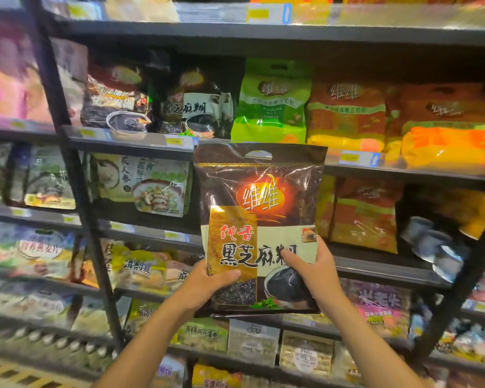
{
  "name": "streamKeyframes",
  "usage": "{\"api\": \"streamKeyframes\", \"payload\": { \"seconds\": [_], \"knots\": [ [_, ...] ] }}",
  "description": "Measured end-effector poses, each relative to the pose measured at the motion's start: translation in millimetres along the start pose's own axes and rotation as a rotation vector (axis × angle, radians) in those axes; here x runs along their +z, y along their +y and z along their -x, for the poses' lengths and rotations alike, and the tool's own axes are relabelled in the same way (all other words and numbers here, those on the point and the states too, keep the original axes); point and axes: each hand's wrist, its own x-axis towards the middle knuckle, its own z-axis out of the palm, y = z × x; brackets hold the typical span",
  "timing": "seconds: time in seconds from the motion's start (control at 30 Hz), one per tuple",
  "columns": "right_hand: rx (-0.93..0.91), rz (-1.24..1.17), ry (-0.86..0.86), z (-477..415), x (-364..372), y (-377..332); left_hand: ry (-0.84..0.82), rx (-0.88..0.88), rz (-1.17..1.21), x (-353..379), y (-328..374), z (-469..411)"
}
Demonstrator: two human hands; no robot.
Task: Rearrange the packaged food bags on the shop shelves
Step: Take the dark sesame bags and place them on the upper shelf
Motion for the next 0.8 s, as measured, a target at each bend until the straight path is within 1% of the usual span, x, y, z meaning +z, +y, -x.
{"api": "streamKeyframes", "payload": {
  "seconds": [0.23, 0.33, 0.47, 0.63, 0.8],
  "knots": [
    [-0.001, -0.016, -0.039, -7, 99, 3, 0.043, -0.017, -0.002, -106, -14, -5],
    [-0.017, -0.001, -0.048, -16, 137, 1, 0.051, 0.018, -0.020, -144, -9, -9],
    [-0.044, 0.013, -0.050, -31, 181, -7, 0.011, 0.063, -0.047, -190, 2, -22],
    [-0.092, 0.051, -0.010, -55, 218, -21, -0.005, 0.114, -0.060, -233, 18, -42],
    [-0.177, 0.077, -0.006, -86, 235, -49, -0.016, 0.182, -0.049, -259, 44, -71]
  ]
}}
